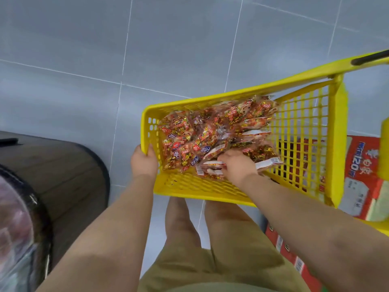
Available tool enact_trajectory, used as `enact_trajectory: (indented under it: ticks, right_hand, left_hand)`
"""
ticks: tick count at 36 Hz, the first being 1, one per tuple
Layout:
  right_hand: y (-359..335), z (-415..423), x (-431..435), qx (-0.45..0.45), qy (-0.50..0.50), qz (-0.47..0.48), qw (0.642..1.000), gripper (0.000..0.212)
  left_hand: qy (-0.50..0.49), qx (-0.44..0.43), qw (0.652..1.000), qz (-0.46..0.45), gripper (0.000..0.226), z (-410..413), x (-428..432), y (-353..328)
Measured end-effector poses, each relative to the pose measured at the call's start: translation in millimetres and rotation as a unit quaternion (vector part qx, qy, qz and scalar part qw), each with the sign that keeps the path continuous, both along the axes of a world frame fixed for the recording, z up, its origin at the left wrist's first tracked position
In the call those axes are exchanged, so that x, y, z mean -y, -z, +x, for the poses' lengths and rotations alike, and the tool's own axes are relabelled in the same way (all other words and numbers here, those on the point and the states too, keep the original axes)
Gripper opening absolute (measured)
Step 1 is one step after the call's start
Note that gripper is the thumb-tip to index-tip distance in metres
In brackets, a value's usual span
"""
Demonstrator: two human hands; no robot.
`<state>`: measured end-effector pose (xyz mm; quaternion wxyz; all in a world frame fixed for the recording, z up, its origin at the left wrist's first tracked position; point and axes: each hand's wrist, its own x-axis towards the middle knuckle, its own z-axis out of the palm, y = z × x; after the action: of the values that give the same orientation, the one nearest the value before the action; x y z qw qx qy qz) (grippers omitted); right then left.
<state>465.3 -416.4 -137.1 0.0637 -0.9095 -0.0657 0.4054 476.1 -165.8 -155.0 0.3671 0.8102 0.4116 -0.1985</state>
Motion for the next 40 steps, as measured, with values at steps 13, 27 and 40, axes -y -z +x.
enact_trajectory:
  ticks: [13,27,40]
  right_hand:
    - [-56,27,20,0.057,0.144,0.147,0.977,0.030]
    - [-78,37,17,-0.173,0.503,0.359,0.767,0.017]
    - [-9,11,77,0.051,0.041,-0.063,0.996,0.018]
  left_hand:
    - [0.025,0.063,0.998,-0.001,0.051,15,3,-28]
    - [0.136,-0.109,0.866,-0.468,0.019,44,45,-69]
    - [-0.075,-0.117,0.906,-0.399,0.029,14,52,-47]
